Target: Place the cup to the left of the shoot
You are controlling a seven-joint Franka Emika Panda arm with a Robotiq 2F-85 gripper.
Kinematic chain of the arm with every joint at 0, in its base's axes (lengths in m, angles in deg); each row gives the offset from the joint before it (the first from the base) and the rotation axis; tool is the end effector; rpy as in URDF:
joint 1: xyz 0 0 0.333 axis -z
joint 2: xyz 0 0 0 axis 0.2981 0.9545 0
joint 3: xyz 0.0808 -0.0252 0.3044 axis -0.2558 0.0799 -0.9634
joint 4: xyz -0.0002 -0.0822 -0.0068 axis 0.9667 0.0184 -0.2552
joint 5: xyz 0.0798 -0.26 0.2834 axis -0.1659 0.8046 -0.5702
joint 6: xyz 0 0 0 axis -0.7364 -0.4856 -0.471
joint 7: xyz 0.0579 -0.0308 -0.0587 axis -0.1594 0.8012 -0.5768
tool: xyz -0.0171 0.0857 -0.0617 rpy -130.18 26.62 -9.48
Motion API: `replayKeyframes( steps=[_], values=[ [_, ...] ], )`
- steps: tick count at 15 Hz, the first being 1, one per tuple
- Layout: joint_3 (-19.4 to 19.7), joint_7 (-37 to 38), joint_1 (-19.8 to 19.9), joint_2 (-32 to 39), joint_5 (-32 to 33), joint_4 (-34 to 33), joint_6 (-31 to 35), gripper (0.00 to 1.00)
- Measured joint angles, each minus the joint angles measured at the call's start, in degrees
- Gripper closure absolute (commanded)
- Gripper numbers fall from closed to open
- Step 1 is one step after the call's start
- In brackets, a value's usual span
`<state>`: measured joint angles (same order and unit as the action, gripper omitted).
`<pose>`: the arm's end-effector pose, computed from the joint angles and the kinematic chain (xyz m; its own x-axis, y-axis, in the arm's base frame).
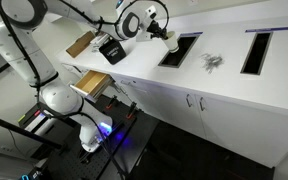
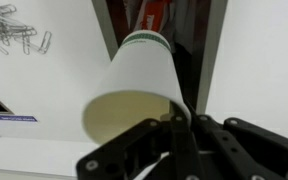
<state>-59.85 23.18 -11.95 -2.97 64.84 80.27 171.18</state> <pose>0.5574 -0.1602 0.3248 0.8719 -0.0687 0.4848 -0.1646 -0.9736 0.1581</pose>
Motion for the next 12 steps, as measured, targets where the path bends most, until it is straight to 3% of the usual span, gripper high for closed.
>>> replayKeyframes(
  steps=[3,6,8,12],
  values=[
    [5.21,11.43,-7.95,-5.23,12.70,5.37,0.17,0.99],
    [6.73,23.65,-12.92,-8.51,24.29,6.97,-0.43,0.99],
    [5.82,28.78,-15.22,-9.75,27.70,7.03,-1.71,0.99],
    [1.71,32.57,-19.17,-10.28,27.36,7.03,-5.65,0.99]
  ],
)
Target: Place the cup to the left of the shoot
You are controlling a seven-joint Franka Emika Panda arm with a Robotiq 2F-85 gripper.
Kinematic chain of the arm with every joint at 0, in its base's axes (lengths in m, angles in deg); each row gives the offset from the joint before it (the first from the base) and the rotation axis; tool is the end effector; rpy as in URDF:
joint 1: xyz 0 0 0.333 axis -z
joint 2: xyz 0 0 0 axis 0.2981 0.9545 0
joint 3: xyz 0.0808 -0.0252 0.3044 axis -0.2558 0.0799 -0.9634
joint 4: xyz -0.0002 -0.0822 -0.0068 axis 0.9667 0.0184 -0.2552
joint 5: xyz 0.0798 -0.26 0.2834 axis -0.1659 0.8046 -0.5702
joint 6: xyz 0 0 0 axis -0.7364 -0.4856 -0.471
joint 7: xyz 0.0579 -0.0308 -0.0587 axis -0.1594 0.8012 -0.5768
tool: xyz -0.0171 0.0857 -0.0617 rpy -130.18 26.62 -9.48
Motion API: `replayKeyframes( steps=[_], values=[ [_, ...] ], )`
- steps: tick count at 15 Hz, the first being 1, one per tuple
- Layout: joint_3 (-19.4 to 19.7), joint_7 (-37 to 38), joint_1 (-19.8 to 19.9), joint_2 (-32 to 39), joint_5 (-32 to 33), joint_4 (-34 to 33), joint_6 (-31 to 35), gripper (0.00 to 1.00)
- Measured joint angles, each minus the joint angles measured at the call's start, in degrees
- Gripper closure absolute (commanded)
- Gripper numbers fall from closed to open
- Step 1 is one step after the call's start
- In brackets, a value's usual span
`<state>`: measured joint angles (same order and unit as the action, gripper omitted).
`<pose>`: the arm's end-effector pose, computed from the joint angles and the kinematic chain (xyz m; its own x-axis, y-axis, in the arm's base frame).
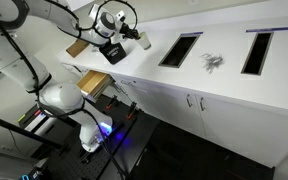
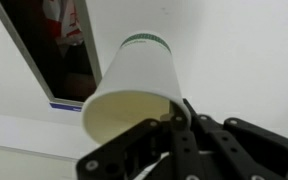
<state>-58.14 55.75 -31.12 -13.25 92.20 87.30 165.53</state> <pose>0.5284 0.0354 0.3491 0.8643 0.0707 0.4979 -0.0207 -0.9842 0.1757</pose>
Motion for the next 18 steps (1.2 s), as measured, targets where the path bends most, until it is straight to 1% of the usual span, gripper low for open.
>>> replayKeyframes(
  steps=[4,7,9,13,15,17,18],
  values=[
    [-3.65,0.00,-2.50,0.82,-3.11,-0.21,-2.64,0.99],
    [-4.94,-0.35,-3.01,2.59,-5.52,-0.77,-2.75,0.99],
    [-5.51,-2.88,-2.96,3.99,-9.52,-1.09,-2.51,0.99],
    [-7.16,-11.40,-2.24,6.21,-20.14,-1.84,-2.41,0.99],
    [-8.95,-13.98,-0.61,6.93,-22.38,-2.38,-2.39,0.99],
    [-10.31,-15.39,0.93,7.63,-22.84,-3.01,-2.21,0.99],
    [-10.71,-16.01,1.49,7.96,-22.94,-3.28,-2.15,0.85]
  ],
)
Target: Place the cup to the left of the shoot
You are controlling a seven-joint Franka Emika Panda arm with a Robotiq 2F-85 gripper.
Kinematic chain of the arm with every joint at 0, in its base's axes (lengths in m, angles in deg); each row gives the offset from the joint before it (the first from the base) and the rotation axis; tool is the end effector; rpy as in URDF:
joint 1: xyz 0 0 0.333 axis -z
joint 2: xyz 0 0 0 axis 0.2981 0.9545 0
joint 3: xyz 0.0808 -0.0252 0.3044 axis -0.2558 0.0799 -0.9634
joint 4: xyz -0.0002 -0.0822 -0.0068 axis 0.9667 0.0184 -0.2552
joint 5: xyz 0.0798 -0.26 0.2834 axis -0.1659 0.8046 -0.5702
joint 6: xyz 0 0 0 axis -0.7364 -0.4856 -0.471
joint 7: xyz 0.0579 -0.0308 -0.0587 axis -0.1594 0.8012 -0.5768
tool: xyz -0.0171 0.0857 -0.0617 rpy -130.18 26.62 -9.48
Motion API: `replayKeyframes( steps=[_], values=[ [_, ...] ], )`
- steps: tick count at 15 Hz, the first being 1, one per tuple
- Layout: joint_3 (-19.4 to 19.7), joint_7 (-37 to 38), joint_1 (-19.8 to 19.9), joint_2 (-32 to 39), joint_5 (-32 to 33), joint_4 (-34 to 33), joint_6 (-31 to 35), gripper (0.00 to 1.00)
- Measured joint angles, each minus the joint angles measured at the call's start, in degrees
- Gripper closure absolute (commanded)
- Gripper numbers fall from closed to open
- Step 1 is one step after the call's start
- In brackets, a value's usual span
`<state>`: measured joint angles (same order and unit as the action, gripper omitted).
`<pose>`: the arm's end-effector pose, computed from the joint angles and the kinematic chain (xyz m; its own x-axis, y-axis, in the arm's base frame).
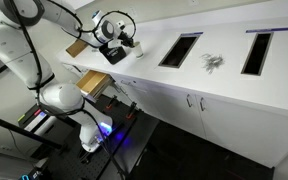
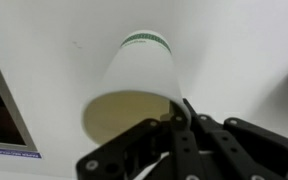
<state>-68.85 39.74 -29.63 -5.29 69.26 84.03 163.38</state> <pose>0.5423 0.1011 0.3004 0.9247 0.1036 0.3664 0.0856 -0.9942 0.0653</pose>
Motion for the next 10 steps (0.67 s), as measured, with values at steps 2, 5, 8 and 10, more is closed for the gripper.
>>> replayKeyframes(
  steps=[2,5,8,10],
  values=[
    [-0.44,-0.22,0.74,0.61,-0.06,-0.36,0.21,0.64],
    [-0.75,-0.25,1.31,1.22,-0.13,-0.43,0.43,0.40],
    [-0.75,-0.23,1.28,1.25,0.01,-0.43,0.46,0.17],
    [-0.68,-0.02,1.13,0.84,1.14,-0.41,0.46,0.02]
  ],
)
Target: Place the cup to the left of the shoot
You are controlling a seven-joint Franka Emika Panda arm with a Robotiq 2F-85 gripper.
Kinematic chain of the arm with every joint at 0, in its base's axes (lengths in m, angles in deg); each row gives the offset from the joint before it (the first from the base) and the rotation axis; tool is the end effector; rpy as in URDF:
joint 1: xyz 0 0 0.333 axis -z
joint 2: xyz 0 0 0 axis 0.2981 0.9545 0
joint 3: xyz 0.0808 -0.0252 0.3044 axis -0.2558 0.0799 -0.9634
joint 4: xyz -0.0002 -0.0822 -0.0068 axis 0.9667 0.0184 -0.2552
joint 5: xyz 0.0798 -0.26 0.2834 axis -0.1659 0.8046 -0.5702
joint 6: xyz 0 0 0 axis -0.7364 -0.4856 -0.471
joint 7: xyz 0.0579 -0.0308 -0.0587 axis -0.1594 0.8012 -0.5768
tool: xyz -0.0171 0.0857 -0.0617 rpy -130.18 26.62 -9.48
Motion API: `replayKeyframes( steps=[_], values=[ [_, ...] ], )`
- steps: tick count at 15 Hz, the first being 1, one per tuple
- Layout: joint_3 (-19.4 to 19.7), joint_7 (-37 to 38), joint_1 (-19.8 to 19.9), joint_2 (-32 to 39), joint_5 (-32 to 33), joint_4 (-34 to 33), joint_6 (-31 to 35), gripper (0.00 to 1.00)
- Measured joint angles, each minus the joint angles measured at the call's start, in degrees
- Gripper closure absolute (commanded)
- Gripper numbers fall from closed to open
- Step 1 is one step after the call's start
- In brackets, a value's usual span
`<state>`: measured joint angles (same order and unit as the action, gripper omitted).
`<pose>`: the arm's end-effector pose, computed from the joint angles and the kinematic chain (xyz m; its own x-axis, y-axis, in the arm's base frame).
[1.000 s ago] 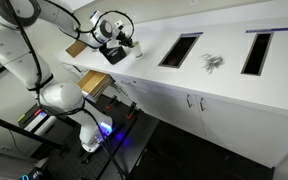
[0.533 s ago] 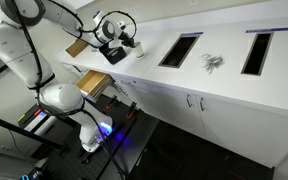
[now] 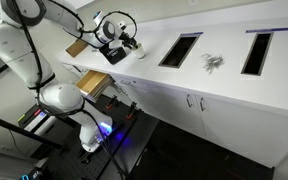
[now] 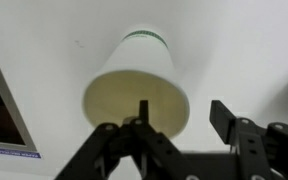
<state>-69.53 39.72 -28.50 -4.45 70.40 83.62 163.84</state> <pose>0.5449 0.0985 0.2959 0.9231 0.1158 0.3666 0.0952 -0.9927 0.0739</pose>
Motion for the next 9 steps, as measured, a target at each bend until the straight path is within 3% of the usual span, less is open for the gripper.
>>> replayKeyframes(
  steps=[5,9],
  values=[
    [0.45,3.86,-1.30,-4.02,6.83,0.83,-1.69,0.00],
    [-0.01,7.79,-2.35,-10.52,9.73,2.73,-8.91,0.00]
  ],
)
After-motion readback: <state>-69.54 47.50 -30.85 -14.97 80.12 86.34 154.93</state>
